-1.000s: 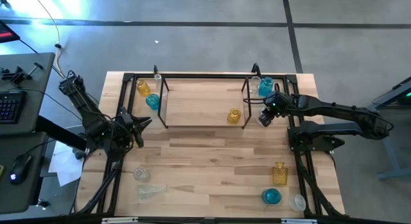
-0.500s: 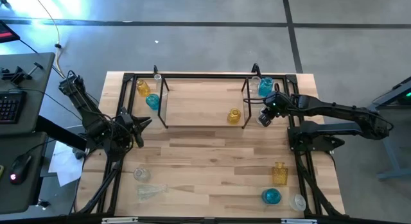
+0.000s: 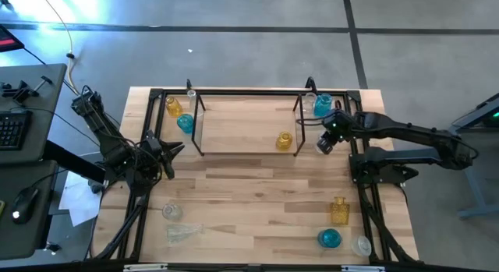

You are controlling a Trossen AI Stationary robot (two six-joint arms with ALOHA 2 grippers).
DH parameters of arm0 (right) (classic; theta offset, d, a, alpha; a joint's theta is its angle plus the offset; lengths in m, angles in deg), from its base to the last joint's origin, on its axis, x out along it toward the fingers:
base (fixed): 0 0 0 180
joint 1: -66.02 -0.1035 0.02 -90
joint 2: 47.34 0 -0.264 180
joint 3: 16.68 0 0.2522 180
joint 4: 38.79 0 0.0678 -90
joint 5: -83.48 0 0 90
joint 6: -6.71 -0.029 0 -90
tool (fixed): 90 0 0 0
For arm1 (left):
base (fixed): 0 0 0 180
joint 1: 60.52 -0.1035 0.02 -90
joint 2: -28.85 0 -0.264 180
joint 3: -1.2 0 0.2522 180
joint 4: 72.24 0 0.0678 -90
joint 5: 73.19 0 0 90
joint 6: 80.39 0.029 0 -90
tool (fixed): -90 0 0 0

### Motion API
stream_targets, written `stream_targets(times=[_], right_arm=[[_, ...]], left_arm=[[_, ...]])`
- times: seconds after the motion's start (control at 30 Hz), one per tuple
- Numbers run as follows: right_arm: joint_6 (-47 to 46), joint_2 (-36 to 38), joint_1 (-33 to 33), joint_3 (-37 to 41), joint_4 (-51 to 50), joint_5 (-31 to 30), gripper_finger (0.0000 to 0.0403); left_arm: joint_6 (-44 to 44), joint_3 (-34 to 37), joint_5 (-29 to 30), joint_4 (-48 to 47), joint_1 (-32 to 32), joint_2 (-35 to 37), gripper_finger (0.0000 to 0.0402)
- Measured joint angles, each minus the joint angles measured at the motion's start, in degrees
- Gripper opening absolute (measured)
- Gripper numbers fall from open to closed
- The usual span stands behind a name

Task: Sort vases onto shelf
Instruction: Put the transparent vase on the shelf

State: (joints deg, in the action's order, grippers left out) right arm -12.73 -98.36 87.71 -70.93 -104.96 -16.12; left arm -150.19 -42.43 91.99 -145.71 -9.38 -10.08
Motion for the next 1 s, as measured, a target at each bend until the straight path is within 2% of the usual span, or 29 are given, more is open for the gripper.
stream_targets(times=[0.23, 0.47, 0.63, 0.8, 1.0], right_arm=[[1.73, 0.04, 0.02, -12.65, -6.91, -3.8, 0.0094], [1.87, -0.02, 0.02, -25.47, -17.96, -9.41, 0.0094], [2.54, -0.64, 0.0, -31.65, -19.12, -9.0, 0.0094], [5.36, -5.56, -1.77, -38.92, -19.27, -8.27, 0.0094], [10.7, -15.75, -6.5, -52.57, -18.63, -8.85, 0.0094]], left_arm=[[0.0, 0.01, 0.0, 0.02, -0.01, 0.01, 0.0056], [0.0, 0.01, 0.0, 0.0, -0.01, 0.0, 0.0056], [0.02, 0.02, 0.0, 0.0, -0.01, -0.01, 0.0056], [0.0, 0.02, 0.02, 0.0, -0.01, -0.01, 0.0056], [0.0, 0.02, 0.02, 0.02, -0.01, 0.0, 0.0056]])
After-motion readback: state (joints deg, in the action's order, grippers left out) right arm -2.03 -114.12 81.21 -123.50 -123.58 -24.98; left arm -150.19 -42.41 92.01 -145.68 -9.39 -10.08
